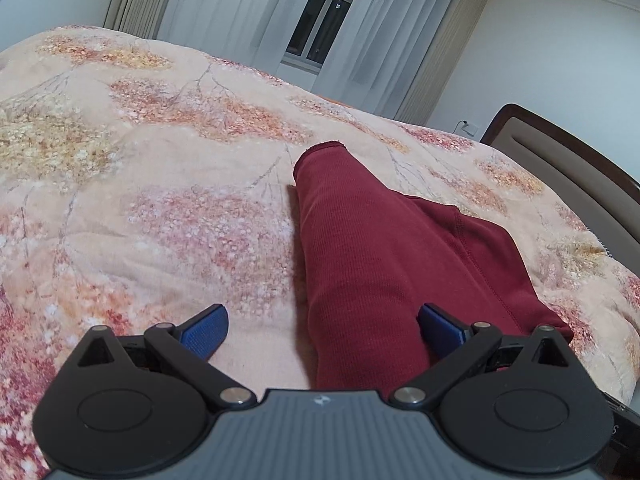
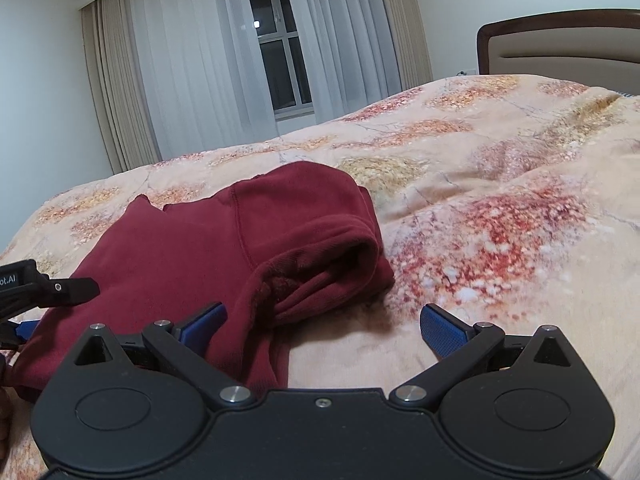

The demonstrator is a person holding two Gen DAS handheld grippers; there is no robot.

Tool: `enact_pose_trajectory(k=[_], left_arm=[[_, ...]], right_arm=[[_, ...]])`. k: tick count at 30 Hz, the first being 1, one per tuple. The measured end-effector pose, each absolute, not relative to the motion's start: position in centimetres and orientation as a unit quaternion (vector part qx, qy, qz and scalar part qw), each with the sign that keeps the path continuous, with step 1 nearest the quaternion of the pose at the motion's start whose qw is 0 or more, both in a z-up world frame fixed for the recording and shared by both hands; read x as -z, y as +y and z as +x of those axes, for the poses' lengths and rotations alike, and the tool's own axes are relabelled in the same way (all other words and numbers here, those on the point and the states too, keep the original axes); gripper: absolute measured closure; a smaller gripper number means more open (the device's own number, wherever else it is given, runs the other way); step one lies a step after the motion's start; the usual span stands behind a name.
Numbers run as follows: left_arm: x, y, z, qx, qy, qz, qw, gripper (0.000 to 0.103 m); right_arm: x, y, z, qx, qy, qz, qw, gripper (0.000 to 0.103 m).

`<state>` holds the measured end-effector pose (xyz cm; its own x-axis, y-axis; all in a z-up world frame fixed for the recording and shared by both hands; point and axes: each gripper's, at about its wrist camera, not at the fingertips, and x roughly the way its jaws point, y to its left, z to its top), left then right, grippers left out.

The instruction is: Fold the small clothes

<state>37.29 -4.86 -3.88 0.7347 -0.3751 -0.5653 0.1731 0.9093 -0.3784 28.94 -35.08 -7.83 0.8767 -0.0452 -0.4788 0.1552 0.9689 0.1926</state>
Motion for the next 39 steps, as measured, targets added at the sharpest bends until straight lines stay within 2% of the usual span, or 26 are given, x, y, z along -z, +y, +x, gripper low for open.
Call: enact_pose_trajectory(k=[7, 17, 25, 30, 39], left_arm=[[4.3, -4.1, 36.5, 0.165, 0.325, -0.163, 0.917, 0.001], [1.7, -4.4, 39.8, 0.184, 0.412, -0.121, 0.884, 0.0], [2.1, -5.8, 43.9, 0.194, 0.43, -0.123, 0.873, 0.0], [2.7, -6.7, 44.3, 0.194, 0.425, -0.11, 0.877, 0.0], [3.0, -6.8, 44.2, 0.198, 0.416, -0.101, 0.882, 0.0]], right_arm=[[8.2, -35.2, 27.0, 0.03, 0.223, 0.124, 0.966, 0.001], [5.9, -41.9, 32.2, -0.033, 0.247, 0.274, 0.929, 0.001], [8.0, -42.1, 37.7, -0.053, 0.287, 0.287, 0.912, 0.0], [9.2, -40.6, 37.1, -0.048, 0.269, 0.246, 0.93, 0.001], [9.6, -41.0, 36.8, -0.053, 0.254, 0.255, 0.931, 0.0]])
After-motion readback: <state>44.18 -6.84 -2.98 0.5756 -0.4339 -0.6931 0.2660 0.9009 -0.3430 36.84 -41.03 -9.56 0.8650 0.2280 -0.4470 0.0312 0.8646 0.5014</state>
